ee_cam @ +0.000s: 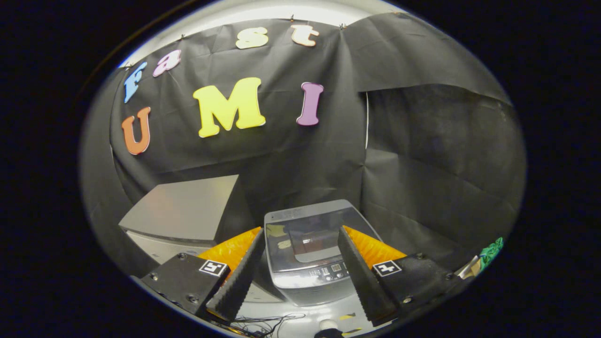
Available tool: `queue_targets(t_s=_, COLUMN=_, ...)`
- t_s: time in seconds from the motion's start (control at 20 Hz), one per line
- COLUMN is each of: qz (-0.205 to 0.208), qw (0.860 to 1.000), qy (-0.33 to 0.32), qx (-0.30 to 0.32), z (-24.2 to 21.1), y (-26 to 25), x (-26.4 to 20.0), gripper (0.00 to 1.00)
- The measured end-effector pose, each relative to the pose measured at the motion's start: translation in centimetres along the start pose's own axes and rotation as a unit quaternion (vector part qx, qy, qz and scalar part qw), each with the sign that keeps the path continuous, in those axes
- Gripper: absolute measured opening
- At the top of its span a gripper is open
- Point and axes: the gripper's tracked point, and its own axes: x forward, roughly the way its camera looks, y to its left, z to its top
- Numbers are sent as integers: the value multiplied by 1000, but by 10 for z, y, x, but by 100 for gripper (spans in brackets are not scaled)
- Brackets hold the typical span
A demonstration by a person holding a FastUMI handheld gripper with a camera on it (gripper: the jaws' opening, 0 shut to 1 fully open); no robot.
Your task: Put the clothes into the washing machine and then close the washing machine lid.
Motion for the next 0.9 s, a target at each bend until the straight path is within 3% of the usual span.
queue_targets(t_s=0.3, qz=35, qw=999, qy=-12, qx=11, z=7, y=1, x=-46, gripper=98)
queue_targets(t_s=0.5, qz=49, qw=998, qy=-32, qx=-18, z=15, y=-19, x=-79, gripper=98)
queue_targets(t_s=0.9, qz=88, qw=991, qy=-92, qx=-29, z=27, y=-87, x=-202, gripper=98)
